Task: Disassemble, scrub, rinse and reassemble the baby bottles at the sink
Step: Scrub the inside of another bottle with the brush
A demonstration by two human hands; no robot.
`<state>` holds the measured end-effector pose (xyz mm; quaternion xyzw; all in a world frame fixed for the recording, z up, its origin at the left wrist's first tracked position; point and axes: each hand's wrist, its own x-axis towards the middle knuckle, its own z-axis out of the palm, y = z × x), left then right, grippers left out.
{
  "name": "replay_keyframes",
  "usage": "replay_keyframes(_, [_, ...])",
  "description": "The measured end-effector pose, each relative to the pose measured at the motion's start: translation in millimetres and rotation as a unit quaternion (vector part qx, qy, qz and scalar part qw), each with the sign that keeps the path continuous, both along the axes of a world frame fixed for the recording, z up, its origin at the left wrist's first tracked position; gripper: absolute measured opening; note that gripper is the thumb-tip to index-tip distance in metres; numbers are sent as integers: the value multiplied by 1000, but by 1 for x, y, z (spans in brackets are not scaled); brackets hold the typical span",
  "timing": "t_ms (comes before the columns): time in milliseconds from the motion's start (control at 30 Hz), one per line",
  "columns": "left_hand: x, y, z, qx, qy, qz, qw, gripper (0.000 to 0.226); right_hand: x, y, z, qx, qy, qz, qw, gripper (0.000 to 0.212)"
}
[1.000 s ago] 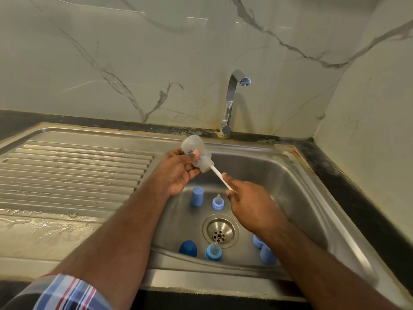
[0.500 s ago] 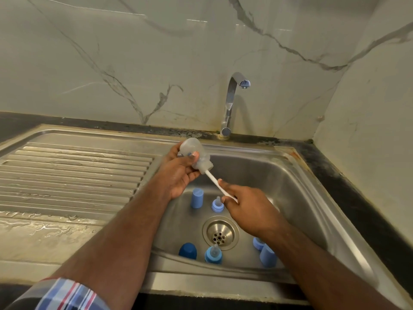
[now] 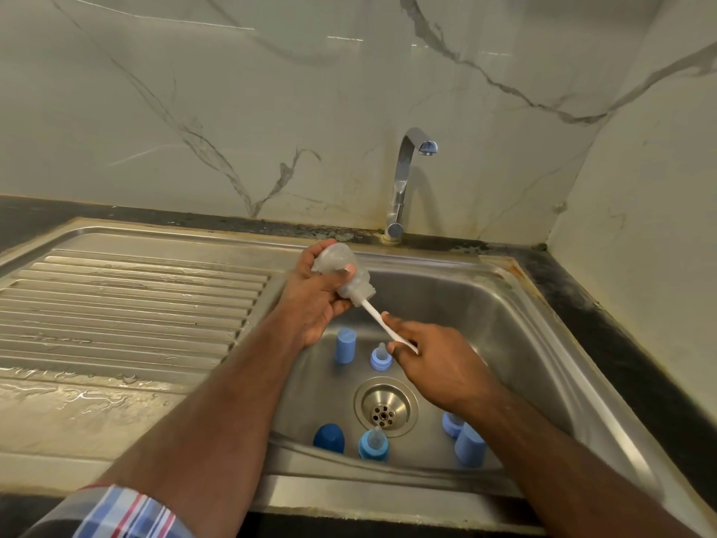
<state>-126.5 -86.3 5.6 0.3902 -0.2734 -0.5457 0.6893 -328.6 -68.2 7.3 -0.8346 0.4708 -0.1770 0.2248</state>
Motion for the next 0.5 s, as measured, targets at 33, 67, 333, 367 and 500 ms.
replay_keyframes(33, [2,0,-1,-1,4,7,1000,50,-3,-1,-1,25,-23,3,999,44])
replay_keyframes(67, [4,0,-1,-4,11,13,1000,49,-6,-2,-2,49,-48,3,998,42])
replay_keyframes(333, [4,1,0,-8,2,-1,1000,44,4,4,-2,-21,18,-18,999,48])
replay_keyframes(367, [5,1,-1,-8,1,3,1000,43,3,4,-2,4,0,-6,1000,47])
replay_keyframes(500, [9,1,-1,-7,24,10,1000,42,-9,0,0,90,-70,4,994,42])
